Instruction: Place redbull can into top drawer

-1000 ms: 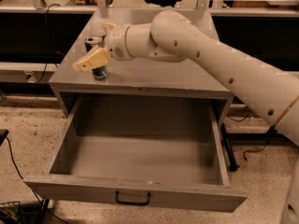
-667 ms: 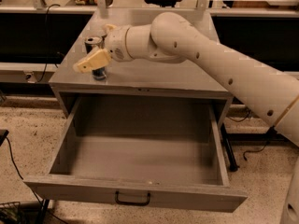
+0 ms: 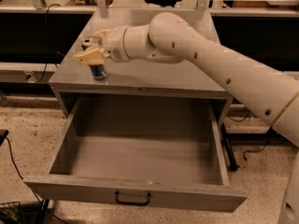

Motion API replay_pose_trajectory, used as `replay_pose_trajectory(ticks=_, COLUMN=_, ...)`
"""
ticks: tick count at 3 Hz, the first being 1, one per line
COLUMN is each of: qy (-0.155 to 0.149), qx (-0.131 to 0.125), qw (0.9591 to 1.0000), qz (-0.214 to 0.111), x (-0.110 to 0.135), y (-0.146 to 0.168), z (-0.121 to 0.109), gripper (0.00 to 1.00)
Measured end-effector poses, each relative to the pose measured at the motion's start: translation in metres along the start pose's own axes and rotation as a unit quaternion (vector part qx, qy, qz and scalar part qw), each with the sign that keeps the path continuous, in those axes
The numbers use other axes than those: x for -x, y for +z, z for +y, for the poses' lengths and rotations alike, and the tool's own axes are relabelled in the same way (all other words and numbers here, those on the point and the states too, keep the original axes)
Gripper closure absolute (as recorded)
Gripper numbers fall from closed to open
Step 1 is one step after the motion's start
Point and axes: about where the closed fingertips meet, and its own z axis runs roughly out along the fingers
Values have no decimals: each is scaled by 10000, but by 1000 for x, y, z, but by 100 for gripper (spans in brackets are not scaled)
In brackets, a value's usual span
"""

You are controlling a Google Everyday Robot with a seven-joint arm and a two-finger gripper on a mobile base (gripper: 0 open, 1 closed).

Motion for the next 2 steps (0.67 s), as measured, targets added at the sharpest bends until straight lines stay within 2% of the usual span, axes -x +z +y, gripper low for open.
replay_pose_trajectory(ticks=1, qy=-2, qx=17, qw=10000, qz=-3, x=0, y=2, z=2, gripper=64)
replay_pose_trajectory(ticks=2, qy=-32, qx=209, qw=9989, qz=-415, x=10, y=-1, z=5, gripper=87)
